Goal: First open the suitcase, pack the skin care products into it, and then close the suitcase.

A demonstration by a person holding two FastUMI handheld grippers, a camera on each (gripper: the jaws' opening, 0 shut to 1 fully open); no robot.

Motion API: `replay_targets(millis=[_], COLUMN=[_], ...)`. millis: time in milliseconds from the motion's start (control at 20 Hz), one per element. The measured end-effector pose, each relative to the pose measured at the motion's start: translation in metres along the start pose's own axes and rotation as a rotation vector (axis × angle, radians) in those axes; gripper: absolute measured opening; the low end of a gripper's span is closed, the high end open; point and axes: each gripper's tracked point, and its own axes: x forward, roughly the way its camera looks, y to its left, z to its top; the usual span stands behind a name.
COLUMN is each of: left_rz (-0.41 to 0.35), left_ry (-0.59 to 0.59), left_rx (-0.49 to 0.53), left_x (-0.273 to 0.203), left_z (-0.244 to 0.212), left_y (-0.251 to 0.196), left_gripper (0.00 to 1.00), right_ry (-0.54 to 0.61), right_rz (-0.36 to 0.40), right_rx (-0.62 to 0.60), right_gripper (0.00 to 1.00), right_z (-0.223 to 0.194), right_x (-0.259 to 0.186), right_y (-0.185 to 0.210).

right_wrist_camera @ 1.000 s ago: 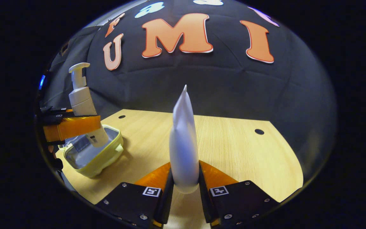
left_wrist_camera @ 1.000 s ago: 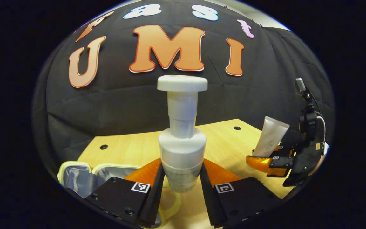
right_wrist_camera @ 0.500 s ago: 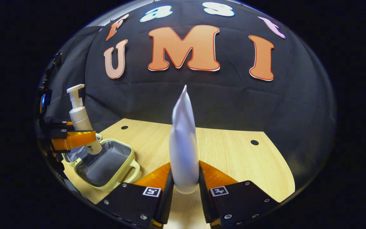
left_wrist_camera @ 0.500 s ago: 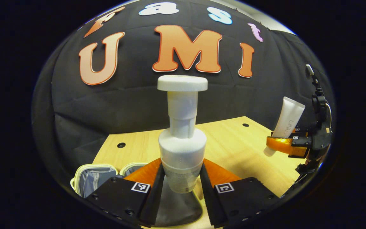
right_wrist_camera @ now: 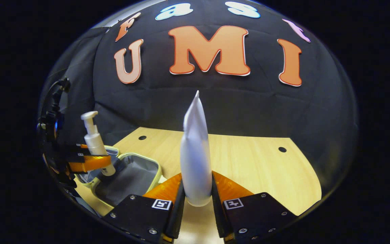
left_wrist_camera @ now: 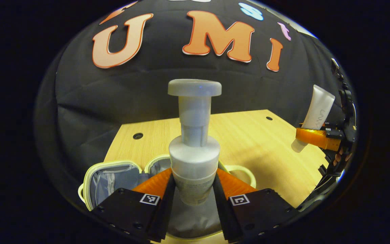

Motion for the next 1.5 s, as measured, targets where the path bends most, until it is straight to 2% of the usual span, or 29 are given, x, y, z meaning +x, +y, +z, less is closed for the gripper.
replay_targets(millis=[350, 600, 850, 1050, 1250, 1500], left_rz=[-0.047, -0.041, -0.027, -0.012, 0.011, -0.027], left_ry=[0.216, 0.351, 0.522, 0.600, 0.600, 0.542], left_rx=[-0.098, -0.144, -0.185, -0.195, -0.208, -0.196], left_x=[0.018, 0.024, 0.024, 0.034, 0.042, 0.031], left_z=[-0.072, -0.097, -0.122, -0.114, -0.119, -0.105], left_y=[0.018, 0.017, 0.015, 0.003, -0.003, -0.004], left_gripper=[0.60, 0.59, 0.61, 0.61, 0.61, 0.70], right_ry=[0.052, 0.092, 0.152, 0.197, 0.230, 0.277], right_rz=[0.130, 0.209, 0.235, 0.237, 0.245, 0.233], right_rx=[0.013, 0.003, 0.000, 0.012, 0.011, -0.012], right_gripper=[0.42, 0.42, 0.42, 0.42, 0.42, 0.42], right_z=[-0.011, -0.021, -0.038, -0.049, -0.055, -0.065], right_x=[0.021, 0.026, 0.033, 0.037, 0.044, 0.048], right_y=[0.080, 0.126, 0.148, 0.159, 0.168, 0.169])
